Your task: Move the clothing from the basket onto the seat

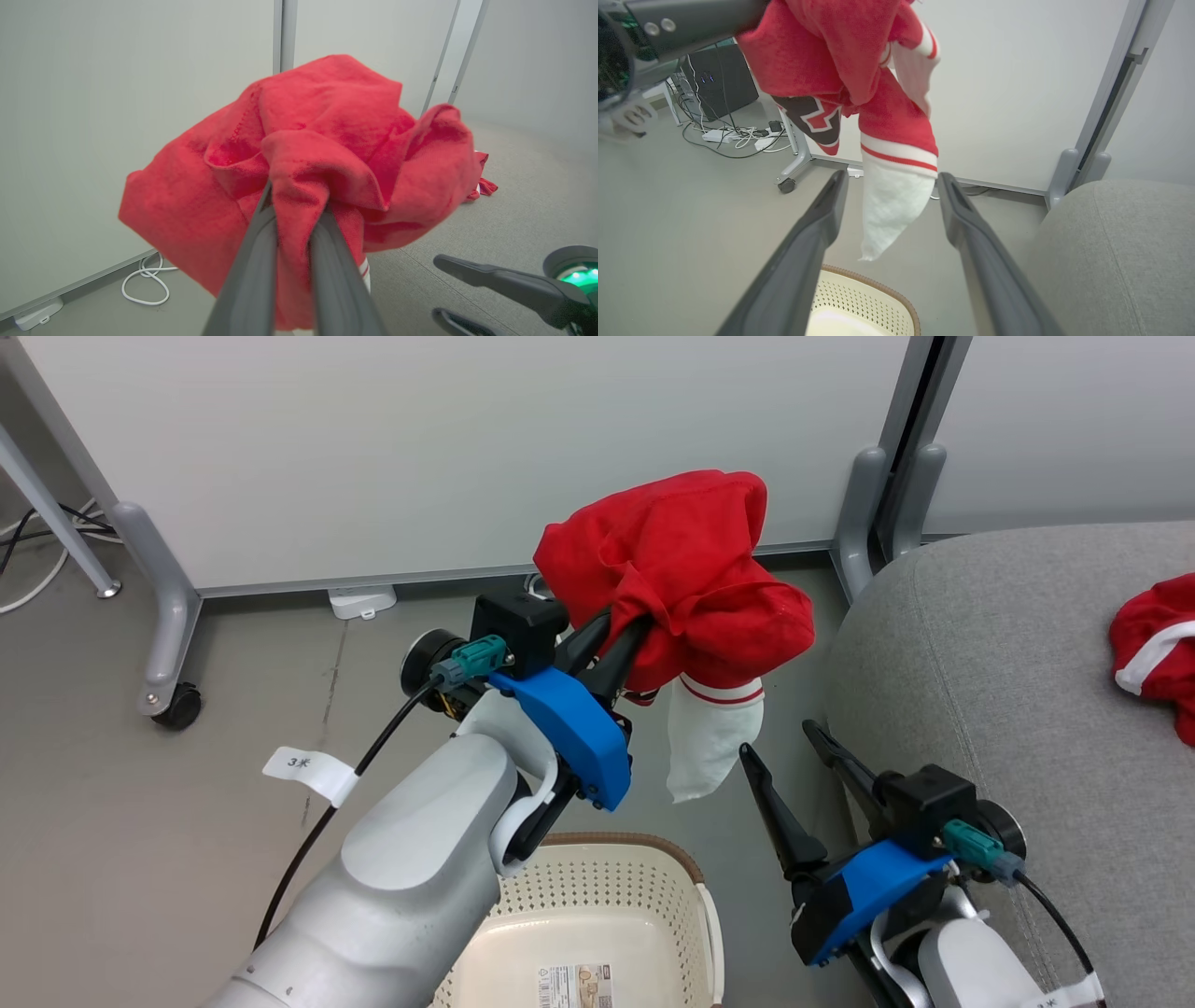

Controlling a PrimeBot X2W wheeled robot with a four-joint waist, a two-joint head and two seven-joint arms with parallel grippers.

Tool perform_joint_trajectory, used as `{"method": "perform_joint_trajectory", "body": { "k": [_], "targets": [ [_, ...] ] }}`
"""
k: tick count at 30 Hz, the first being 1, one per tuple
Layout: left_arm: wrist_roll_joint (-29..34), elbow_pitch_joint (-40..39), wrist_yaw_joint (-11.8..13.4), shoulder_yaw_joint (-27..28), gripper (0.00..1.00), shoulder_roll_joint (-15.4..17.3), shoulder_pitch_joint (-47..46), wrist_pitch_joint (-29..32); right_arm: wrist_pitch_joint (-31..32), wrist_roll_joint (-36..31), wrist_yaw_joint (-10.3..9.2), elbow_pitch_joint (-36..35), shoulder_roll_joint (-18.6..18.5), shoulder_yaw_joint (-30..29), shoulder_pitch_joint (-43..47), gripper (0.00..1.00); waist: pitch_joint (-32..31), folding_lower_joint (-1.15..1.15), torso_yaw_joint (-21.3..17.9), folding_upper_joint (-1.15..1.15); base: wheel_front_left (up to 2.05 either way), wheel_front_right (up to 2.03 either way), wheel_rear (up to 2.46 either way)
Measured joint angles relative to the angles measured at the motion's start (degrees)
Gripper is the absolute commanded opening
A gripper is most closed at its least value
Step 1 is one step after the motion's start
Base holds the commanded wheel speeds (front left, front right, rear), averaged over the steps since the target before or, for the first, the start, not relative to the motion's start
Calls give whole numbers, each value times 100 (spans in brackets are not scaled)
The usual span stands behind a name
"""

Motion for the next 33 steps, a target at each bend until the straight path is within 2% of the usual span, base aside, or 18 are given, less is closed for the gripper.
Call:
{"method": "perform_joint_trajectory", "body": {
  "k": [5, 10, 23, 24, 25, 26, 33],
  "targets": [
    [0, -74, 0, -73, 0, -29, -2, 16, 93, -118, 0, 371, 0, 55, -470, 100, 69, 0, 29, 0, 0, 0, 0],
    [0, -131, 0, -170, 0, -59, -36, 36, 202, -185, 0, 1032, 0, 99, -1033, 100, 116, 0, 78, 0, 0, 0, 0],
    [-91, -289, 0, -411, 0, -130, -73, 112, -32, -44, 0, 2747, 0, 261, -2189, 100, 157, 0, 235, 0, 0, 0, 0],
    [-100, -291, 0, -422, 0, -131, -77, 112, -57, -22, 0, 2850, 0, 289, -2248, 82, 156, 0, 240, 0, 0, 0, 0],
    [-101, -291, 0, -433, 0, -132, -82, 112, -84, 25, 0, 2934, -1, 319, -2299, 32, 155, 0, 242, 0, 0, 0, 0],
    [-102, -291, 0, -439, 0, -132, -83, 112, -125, 62, 0, 3010, -1, 350, -2342, 0, 153, 0, 242, 0, 0, 0, 0],
    [-142, -246, 0, -452, 0, -105, -84, 70, -377, 332, 0, 3368, 0, 609, -2504, 0, 114, 0, 178, 0, 0, 0, 0]
  ]
}}
